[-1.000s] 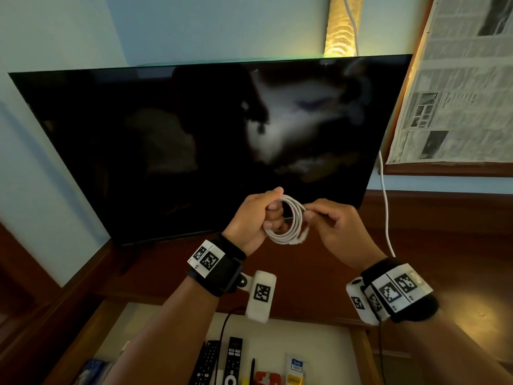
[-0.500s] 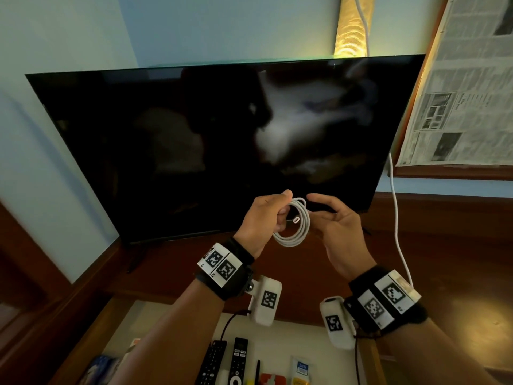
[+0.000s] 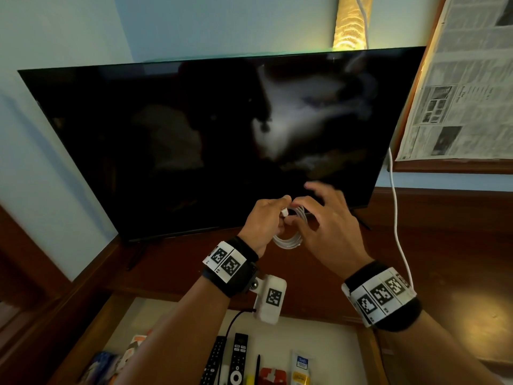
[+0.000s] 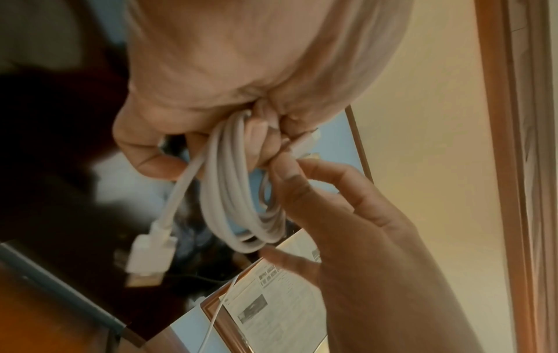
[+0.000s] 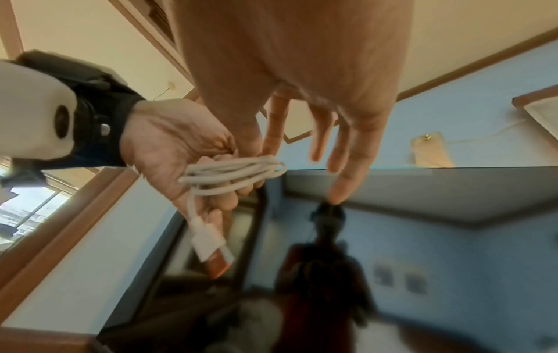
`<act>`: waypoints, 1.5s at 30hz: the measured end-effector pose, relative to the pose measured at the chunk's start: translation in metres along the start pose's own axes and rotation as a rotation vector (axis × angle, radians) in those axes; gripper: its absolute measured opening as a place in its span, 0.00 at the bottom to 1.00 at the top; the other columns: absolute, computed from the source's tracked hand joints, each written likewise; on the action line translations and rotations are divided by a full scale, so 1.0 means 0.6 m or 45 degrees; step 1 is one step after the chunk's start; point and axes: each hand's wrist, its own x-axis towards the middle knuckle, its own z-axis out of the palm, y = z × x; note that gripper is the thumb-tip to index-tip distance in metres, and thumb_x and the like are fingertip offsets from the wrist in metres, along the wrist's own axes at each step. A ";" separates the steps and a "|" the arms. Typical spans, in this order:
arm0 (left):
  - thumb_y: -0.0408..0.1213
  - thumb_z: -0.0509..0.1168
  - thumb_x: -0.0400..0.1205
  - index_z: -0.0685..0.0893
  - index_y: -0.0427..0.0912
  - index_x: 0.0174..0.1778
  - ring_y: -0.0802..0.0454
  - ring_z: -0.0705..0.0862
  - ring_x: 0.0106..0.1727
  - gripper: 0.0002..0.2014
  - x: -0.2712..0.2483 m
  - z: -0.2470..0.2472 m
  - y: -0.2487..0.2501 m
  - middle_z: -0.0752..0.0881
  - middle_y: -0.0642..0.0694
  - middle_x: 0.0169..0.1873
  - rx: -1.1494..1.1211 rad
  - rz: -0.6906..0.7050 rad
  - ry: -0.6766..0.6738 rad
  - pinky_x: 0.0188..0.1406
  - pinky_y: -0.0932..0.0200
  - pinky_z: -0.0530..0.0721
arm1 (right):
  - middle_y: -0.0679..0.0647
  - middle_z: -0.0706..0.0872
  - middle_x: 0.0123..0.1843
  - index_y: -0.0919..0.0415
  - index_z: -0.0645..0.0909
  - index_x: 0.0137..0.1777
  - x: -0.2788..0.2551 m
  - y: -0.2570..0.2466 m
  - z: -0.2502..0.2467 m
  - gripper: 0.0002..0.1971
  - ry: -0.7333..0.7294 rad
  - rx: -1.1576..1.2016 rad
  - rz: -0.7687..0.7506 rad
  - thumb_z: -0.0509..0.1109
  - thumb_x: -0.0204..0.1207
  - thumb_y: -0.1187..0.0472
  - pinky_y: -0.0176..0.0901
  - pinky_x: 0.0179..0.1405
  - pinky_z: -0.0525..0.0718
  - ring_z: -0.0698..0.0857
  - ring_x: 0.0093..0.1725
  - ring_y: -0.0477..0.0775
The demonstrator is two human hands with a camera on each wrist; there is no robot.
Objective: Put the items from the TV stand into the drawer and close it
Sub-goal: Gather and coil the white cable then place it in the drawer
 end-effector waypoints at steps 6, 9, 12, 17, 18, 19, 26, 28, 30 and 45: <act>0.27 0.50 0.90 0.83 0.38 0.44 0.61 0.68 0.21 0.16 0.003 0.008 -0.006 0.75 0.51 0.26 0.074 -0.014 -0.033 0.22 0.65 0.66 | 0.54 0.81 0.68 0.52 0.88 0.64 0.008 0.008 -0.003 0.14 0.049 0.021 -0.306 0.76 0.79 0.62 0.57 0.62 0.78 0.76 0.66 0.56; 0.27 0.50 0.90 0.79 0.39 0.39 0.61 0.66 0.19 0.17 0.005 0.012 -0.009 0.72 0.50 0.25 0.058 -0.062 -0.028 0.21 0.65 0.64 | 0.50 0.86 0.58 0.58 0.89 0.57 0.012 0.011 -0.005 0.08 0.091 0.272 -0.339 0.77 0.79 0.66 0.52 0.57 0.82 0.82 0.59 0.51; 0.26 0.52 0.89 0.75 0.41 0.33 0.59 0.66 0.20 0.18 0.010 0.017 -0.010 0.69 0.49 0.25 0.133 -0.041 -0.002 0.20 0.65 0.65 | 0.50 0.89 0.49 0.63 0.87 0.56 0.018 -0.001 -0.013 0.08 0.061 0.597 -0.247 0.76 0.79 0.70 0.44 0.50 0.88 0.88 0.50 0.44; 0.31 0.57 0.90 0.73 0.42 0.34 0.59 0.62 0.22 0.16 0.007 0.015 -0.021 0.66 0.49 0.27 0.083 -0.056 -0.102 0.21 0.65 0.63 | 0.49 0.90 0.48 0.61 0.87 0.63 0.034 -0.008 -0.029 0.14 0.027 0.744 -0.196 0.74 0.79 0.73 0.41 0.52 0.89 0.90 0.49 0.47; 0.35 0.58 0.91 0.73 0.44 0.34 0.58 0.61 0.23 0.17 0.004 0.008 -0.023 0.66 0.51 0.27 0.043 -0.058 -0.133 0.23 0.64 0.62 | 0.50 0.90 0.49 0.61 0.88 0.64 0.037 -0.003 -0.033 0.15 0.021 0.747 -0.199 0.73 0.80 0.74 0.39 0.53 0.88 0.90 0.49 0.48; 0.38 0.58 0.92 0.73 0.45 0.34 0.58 0.60 0.23 0.18 0.002 0.000 -0.025 0.65 0.52 0.26 -0.014 -0.062 -0.161 0.25 0.63 0.60 | 0.51 0.89 0.49 0.62 0.89 0.63 0.040 0.004 -0.037 0.15 0.022 0.751 -0.191 0.73 0.80 0.74 0.38 0.53 0.87 0.89 0.49 0.49; 0.42 0.56 0.93 0.69 0.47 0.29 0.54 0.59 0.25 0.23 -0.017 -0.033 -0.009 0.62 0.53 0.22 -0.180 0.067 -0.296 0.34 0.55 0.59 | 0.52 0.89 0.51 0.64 0.90 0.55 0.025 0.050 -0.006 0.09 0.069 0.363 -0.259 0.72 0.80 0.73 0.35 0.55 0.83 0.85 0.53 0.45; 0.42 0.55 0.94 0.68 0.46 0.28 0.54 0.58 0.25 0.24 -0.016 -0.027 -0.004 0.62 0.53 0.22 -0.107 0.162 -0.262 0.32 0.56 0.57 | 0.49 0.88 0.50 0.61 0.91 0.52 0.018 0.041 0.009 0.07 0.097 0.378 -0.139 0.74 0.79 0.71 0.36 0.55 0.80 0.83 0.55 0.48; 0.41 0.55 0.94 0.67 0.46 0.28 0.55 0.59 0.25 0.24 -0.010 -0.025 0.001 0.62 0.53 0.23 -0.005 0.245 -0.179 0.29 0.58 0.58 | 0.47 0.92 0.46 0.57 0.92 0.50 0.012 0.029 0.013 0.08 0.009 0.739 0.146 0.75 0.79 0.70 0.34 0.51 0.82 0.88 0.51 0.47; 0.46 0.55 0.93 0.75 0.43 0.32 0.58 0.73 0.26 0.23 0.005 0.005 -0.019 0.74 0.54 0.23 0.234 0.271 -0.106 0.33 0.56 0.73 | 0.49 0.90 0.48 0.58 0.84 0.59 -0.006 -0.024 0.015 0.11 -0.092 0.958 0.306 0.59 0.92 0.60 0.29 0.45 0.81 0.89 0.47 0.44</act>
